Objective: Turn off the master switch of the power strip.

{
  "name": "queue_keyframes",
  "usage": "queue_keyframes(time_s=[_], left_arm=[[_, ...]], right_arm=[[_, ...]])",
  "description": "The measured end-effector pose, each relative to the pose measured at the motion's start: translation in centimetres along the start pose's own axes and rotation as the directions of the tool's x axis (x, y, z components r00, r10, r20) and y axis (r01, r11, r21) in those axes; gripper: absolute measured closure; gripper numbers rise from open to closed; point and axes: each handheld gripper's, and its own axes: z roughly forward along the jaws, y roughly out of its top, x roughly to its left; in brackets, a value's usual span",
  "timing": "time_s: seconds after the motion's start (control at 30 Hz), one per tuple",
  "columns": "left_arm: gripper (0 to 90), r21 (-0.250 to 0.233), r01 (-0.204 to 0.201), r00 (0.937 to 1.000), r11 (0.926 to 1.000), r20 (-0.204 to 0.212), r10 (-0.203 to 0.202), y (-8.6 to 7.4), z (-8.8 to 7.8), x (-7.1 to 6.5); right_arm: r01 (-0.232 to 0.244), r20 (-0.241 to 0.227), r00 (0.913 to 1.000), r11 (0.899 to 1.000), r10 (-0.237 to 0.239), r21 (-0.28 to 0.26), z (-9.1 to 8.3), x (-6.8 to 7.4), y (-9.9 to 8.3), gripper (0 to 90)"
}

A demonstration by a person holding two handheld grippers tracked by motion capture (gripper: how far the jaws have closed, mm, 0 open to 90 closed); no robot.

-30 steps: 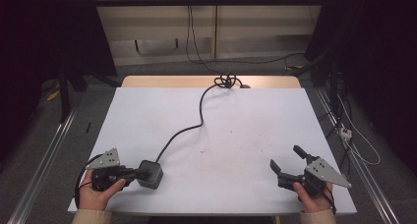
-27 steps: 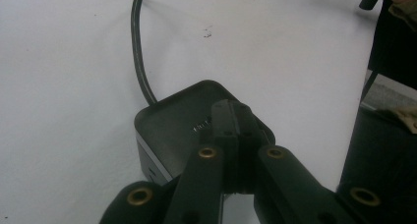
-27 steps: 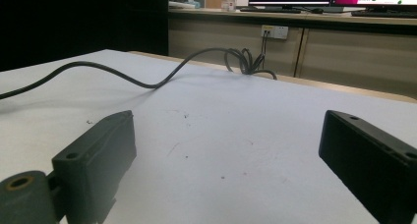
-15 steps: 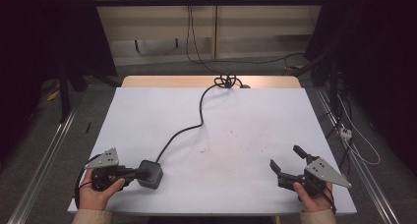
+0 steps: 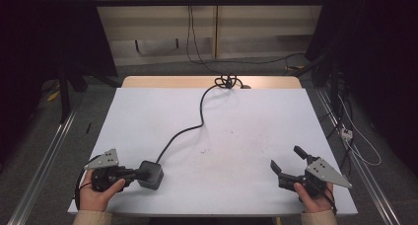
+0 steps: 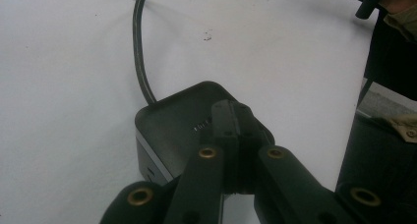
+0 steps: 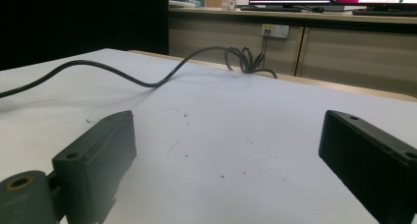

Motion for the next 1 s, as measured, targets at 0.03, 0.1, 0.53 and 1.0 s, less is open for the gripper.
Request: queue_keyframes(time_s=[0.03,0.1,0.53,1.0], left_arm=[[90.0,-0.003,0.001,1.0,1.0,0.002,-0.001,-0.02,0.01,0.01],[90.0,-0.007,0.002,1.0,1.0,0.004,-0.002,0.01,-0.09,0.05],[90.0,-0.013,0.008,1.0,0.9999,0.005,-0.008,0.02,-0.09,0.1],[90.0,-0.104,0.031,0.9995,0.9941,0.0,-0.031,0.41,-0.46,-0.12]], right_arm=[[0.001,0.0,1.0,1.0,-0.001,0.0,0.01,0.01,0.01,6.5],[0.002,-0.002,1.0,1.0,-0.002,-0.001,0.01,0.01,0.02,6.4],[-0.008,0.001,1.0,1.0,0.008,-0.001,0.1,0.03,0.02,6.5],[-0.002,-0.009,1.0,1.0,0.002,0.001,0.21,0.1,-0.01,6.5]])
